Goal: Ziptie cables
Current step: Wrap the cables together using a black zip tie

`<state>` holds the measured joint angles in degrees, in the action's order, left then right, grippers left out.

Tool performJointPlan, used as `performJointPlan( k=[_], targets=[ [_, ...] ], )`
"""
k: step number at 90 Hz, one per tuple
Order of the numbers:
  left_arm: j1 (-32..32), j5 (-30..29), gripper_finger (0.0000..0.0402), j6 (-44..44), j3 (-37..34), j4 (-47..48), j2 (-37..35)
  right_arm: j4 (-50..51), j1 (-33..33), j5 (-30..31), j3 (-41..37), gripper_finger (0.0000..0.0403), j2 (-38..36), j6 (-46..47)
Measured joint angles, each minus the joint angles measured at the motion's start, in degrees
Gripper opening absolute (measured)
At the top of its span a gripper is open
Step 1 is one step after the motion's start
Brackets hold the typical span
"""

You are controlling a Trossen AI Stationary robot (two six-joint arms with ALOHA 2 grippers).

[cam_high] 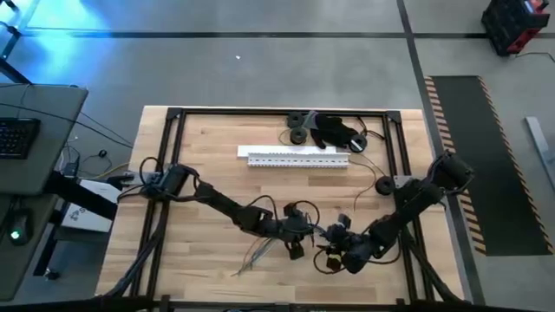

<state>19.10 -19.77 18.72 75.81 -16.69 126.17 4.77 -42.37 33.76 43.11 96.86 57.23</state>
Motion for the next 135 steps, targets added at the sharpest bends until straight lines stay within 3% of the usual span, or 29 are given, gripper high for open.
performJointPlan(
  k=[16,25,37,46,59,75,97,110,135],
  targets=[
    [1.6,0.0,0.0000,-6.1,0.0,1.0,-0.6,2.3,0.0,0.0,0.0,0.0167,0.0,3.5],
    [2.8,-0.3,0.0000,-10.3,0.0,5.7,-1.8,2.3,0.0,0.0,0.0,0.0167,0.0,4.3],
    [4.3,-6.7,0.0000,-15.9,0.0,16.4,-4.3,2.4,-0.2,0.0,0.0,0.0167,-0.1,4.5],
    [4.9,-7.2,0.0000,-21.5,0.0,21.6,-6.6,2.7,-0.9,0.2,0.0,0.0167,-0.1,4.4],
    [5.5,0.8,0.0019,-34.1,0.0,21.5,-8.4,3.2,-2.9,1.7,-0.1,0.0167,-0.1,4.7],
    [3.9,13.1,0.0087,-45.7,2.6,20.0,-7.8,3.2,-6.5,6.5,-0.1,0.0167,-0.1,6.3],
    [1.4,17.9,0.0165,-60.2,6.6,19.6,-6.6,3.6,-10.3,15.7,-0.1,0.0167,-0.1,9.9],
    [0.0,22.0,0.0170,-64.0,9.4,22.1,-5.6,3.6,-10.7,18.3,-0.1,0.0167,-0.1,10.4],
    [-1.2,20.4,0.0170,-70.3,20.2,33.2,2.1,4.0,-10.5,19.2,-0.1,0.0167,-0.1,11.5]
  ],
)
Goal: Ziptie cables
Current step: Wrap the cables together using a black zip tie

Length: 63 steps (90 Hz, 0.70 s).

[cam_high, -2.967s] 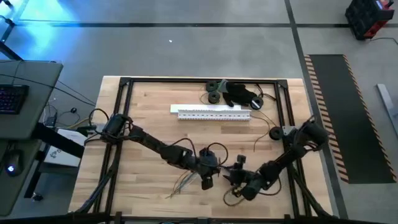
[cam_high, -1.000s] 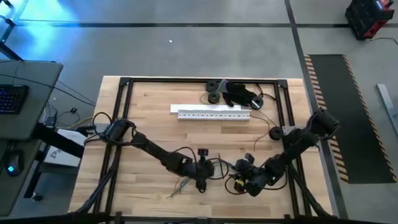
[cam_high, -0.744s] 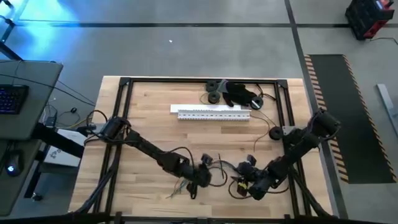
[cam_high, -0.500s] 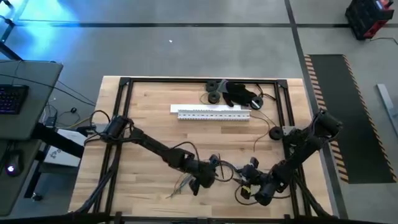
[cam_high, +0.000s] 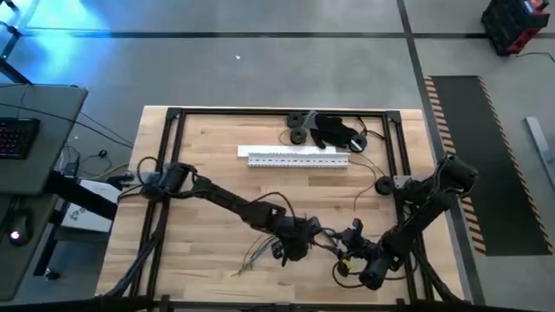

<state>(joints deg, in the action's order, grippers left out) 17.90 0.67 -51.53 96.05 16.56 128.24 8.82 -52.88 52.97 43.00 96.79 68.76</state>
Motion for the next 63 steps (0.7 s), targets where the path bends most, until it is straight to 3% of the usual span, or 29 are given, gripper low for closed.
performJointPlan(
  k=[17,32,63],
  targets=[
    [-0.6,-1.4,0.0170,-0.8,6.1,5.8,4.0,0.0,-0.2,-0.1,0.0,0.0167,0.0,0.7],
    [-1.1,-1.8,0.0157,-1.2,6.5,6.6,5.1,0.0,-0.2,0.0,0.0,0.0167,0.0,0.8],
    [-1.3,-2.9,0.0056,-0.8,6.6,6.8,5.1,-0.1,-0.2,0.4,0.0,0.0167,3.6,3.2]
  ],
)
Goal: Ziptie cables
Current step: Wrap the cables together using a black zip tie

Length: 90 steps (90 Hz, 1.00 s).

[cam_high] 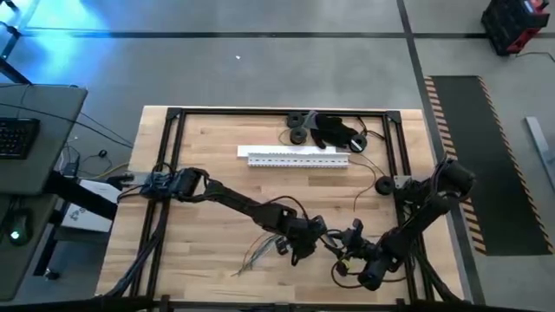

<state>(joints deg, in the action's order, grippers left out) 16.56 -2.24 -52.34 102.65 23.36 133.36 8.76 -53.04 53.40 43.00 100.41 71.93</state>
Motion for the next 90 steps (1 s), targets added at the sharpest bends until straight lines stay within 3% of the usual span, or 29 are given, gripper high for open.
performJointPlan(
  k=[21,38,49,59,67,80,90],
  targets=[
    [0.0,-0.2,0.0007,0.9,0.0,0.0,0.0,-3.2,-0.2,0.0,0.0,0.0167,2.3,0.1],
    [-0.2,-1.7,0.0010,1.9,0.0,1.0,-0.1,-12.1,-0.1,0.0,0.1,0.0166,2.4,-12.5],
    [-1.4,0.6,0.0007,4.2,0.0,2.2,-1.0,-12.3,0.4,1.1,2.9,0.0151,3.7,-22.9],
    [-3.2,3.8,0.0005,6.8,0.0,3.9,-2.2,-10.1,1.6,2.2,6.7,0.0126,6.4,-30.4],
    [-4.4,7.0,0.0005,8.5,0.0,4.9,-2.8,-6.5,2.5,4.7,9.7,0.0107,8.8,-30.9],
    [-5.7,9.8,0.0004,10.2,0.0,6.9,-3.0,6.2,3.0,7.3,14.6,0.0078,10.3,-26.6],
    [-5.8,10.4,0.0004,10.7,0.0,7.3,-3.0,16.9,3.6,5.3,17.6,0.0061,10.3,-17.7]
  ],
)
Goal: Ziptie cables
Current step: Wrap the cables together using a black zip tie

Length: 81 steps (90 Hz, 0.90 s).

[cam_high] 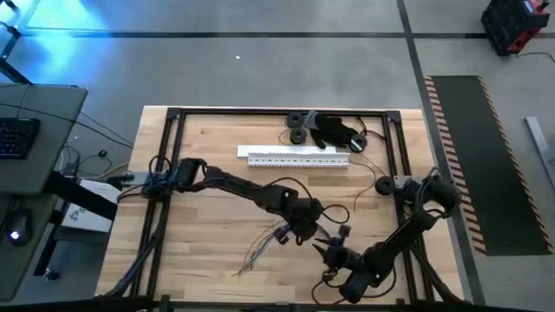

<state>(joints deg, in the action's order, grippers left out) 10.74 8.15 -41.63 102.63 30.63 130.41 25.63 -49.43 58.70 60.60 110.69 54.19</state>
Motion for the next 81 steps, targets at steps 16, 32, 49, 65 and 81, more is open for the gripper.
performJointPlan(
  k=[16,32,49,65,81],
  targets=[
    [0.1,0.1,0.0004,0.1,0.0,-0.7,0.0,2.9,1.8,-4.5,0.5,0.0056,0.0,8.8],
    [0.4,0.1,0.0004,0.7,0.0,-0.4,0.0,1.1,4.1,-8.2,0.4,0.0107,0.0,5.6],
    [0.4,-0.3,0.0003,0.7,0.0,-0.5,0.0,-2.1,7.0,-12.6,0.4,0.0168,0.0,2.6],
    [0.4,-0.3,0.0003,0.9,0.0,-0.5,0.0,-2.2,8.6,-13.3,0.3,0.0170,0.5,6.3],
    [0.4,-0.3,0.0003,1.0,0.0,-0.5,0.0,-2.5,8.8,-13.4,0.3,0.0118,0.5,6.7]
  ],
)
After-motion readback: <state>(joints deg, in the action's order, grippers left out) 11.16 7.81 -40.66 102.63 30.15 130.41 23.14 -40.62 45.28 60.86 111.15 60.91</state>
